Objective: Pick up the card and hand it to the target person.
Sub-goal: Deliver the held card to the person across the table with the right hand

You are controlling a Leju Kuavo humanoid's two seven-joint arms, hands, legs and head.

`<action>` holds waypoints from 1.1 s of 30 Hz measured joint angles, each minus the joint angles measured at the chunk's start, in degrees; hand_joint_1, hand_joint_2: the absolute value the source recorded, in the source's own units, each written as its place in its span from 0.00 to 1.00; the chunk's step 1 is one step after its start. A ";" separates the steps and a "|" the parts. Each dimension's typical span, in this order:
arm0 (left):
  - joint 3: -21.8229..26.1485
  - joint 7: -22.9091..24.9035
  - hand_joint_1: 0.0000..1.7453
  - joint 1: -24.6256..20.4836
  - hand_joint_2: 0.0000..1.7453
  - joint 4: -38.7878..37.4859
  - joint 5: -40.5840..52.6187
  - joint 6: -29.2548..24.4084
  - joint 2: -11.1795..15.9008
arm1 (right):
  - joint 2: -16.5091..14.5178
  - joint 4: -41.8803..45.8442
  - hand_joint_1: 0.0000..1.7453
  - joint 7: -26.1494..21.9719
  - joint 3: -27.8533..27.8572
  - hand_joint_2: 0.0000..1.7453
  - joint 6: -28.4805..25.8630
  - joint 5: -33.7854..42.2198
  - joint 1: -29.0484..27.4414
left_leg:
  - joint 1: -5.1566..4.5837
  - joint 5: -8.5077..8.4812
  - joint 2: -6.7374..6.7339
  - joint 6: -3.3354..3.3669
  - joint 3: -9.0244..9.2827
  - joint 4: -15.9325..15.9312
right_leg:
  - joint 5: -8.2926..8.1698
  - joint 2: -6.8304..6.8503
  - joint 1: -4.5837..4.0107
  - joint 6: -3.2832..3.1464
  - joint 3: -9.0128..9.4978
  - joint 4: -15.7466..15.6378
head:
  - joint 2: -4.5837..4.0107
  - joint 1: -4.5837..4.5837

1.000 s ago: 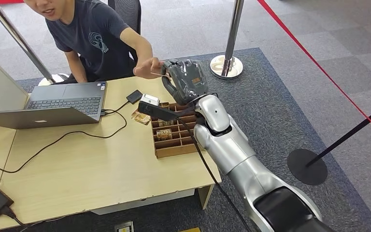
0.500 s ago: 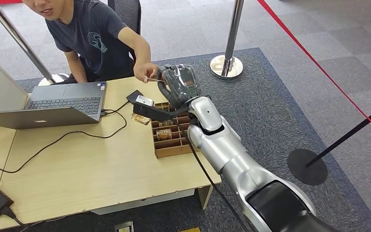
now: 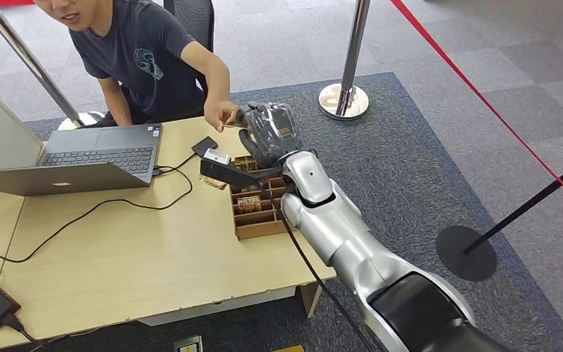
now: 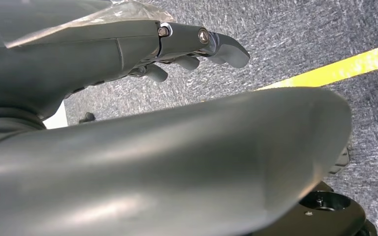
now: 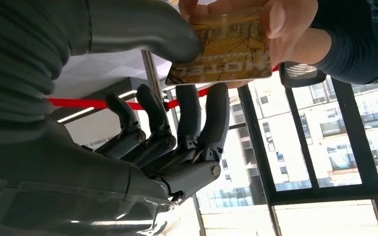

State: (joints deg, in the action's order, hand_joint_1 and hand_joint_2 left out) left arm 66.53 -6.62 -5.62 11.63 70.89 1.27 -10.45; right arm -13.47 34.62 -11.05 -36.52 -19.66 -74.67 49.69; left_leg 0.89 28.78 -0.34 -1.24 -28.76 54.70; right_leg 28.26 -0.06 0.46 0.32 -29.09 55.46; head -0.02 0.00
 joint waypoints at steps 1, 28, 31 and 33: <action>0.00 0.02 0.00 0.00 0.00 0.00 -0.01 0.00 0.00 | 0.02 -0.08 0.00 0.04 0.02 1.00 -0.45 -0.05 0.00 | 0.00 0.00 0.00 0.00 0.00 0.00 | 0.00 0.00 0.00 0.00 0.00 0.00 | 0.00 0.00; 0.00 -0.20 0.00 0.00 0.00 0.00 -0.27 0.09 0.00 | 1.01 6.03 0.00 2.09 2.58 0.00 -2.90 0.63 -2.92 | 0.00 0.00 0.00 0.00 0.00 0.00 | 0.00 0.00 0.00 0.00 -0.01 0.00 | 0.00 -0.01; 0.01 -0.19 0.00 0.01 0.00 0.00 -0.63 0.07 0.00 | 1.34 8.75 0.00 3.39 3.53 0.00 -4.70 0.66 -4.63 | 0.00 0.00 0.00 0.00 0.01 0.00 | 0.00 0.00 0.00 0.00 -0.01 -0.01 | 0.00 -0.01; 0.02 -0.14 0.00 0.03 0.00 0.00 -0.85 0.03 0.00 | 1.75 11.63 0.00 4.04 4.46 0.00 -6.20 0.73 -6.60 | 0.00 0.00 0.00 0.00 0.01 0.00 | 0.00 0.00 0.00 0.00 -0.01 -0.01 | 0.00 -0.01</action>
State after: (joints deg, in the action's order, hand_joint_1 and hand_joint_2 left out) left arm 66.55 -6.76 -5.60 11.63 70.04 1.30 -10.45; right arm -11.72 46.26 -7.01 -32.06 -25.85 -73.94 43.09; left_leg 0.89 28.78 -0.34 -1.24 -28.75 54.70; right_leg 28.26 -0.06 0.46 0.32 -29.09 55.45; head -0.02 -0.01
